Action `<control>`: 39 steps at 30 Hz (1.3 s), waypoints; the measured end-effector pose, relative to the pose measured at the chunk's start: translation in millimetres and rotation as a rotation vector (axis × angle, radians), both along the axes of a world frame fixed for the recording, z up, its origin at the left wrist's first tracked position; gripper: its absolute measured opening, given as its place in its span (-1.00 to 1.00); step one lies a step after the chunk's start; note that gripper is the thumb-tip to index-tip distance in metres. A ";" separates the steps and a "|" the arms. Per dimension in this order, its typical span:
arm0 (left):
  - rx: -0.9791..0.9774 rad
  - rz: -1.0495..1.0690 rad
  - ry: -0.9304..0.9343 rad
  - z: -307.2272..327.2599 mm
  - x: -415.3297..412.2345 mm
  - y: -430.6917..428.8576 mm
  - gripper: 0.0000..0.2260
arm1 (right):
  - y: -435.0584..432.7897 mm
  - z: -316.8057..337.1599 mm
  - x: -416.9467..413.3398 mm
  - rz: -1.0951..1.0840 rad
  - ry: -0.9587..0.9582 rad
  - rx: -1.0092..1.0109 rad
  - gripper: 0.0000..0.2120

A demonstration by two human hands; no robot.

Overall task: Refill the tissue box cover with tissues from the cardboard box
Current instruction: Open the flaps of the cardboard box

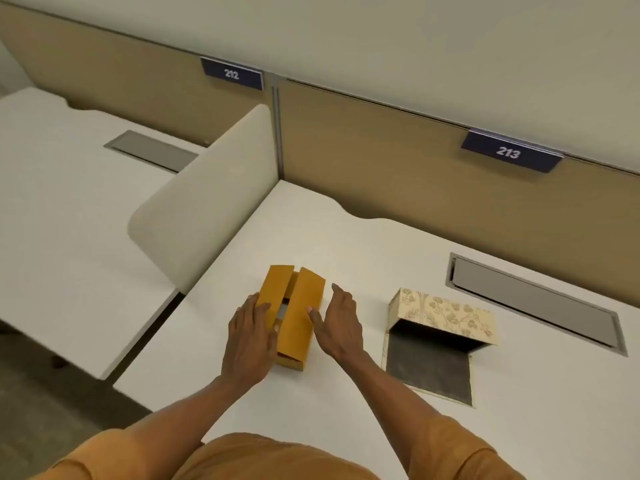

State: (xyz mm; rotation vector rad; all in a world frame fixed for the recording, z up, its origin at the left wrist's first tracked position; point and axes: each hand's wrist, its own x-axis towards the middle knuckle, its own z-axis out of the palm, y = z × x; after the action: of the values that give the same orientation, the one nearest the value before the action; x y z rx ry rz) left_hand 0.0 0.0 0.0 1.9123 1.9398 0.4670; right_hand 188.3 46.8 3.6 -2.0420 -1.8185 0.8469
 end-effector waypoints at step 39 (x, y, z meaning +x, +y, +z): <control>0.021 0.466 -0.100 -31.7 -57.9 37.8 -0.59 | -5.8 -4.7 27.0 -0.169 0.158 -0.214 -0.07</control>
State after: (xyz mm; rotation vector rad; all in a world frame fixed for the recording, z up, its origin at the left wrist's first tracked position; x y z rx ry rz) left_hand -57.9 37.8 -31.7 1.4052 2.3156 0.6966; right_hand 215.3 40.9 -1.1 -2.1488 -1.5049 1.1589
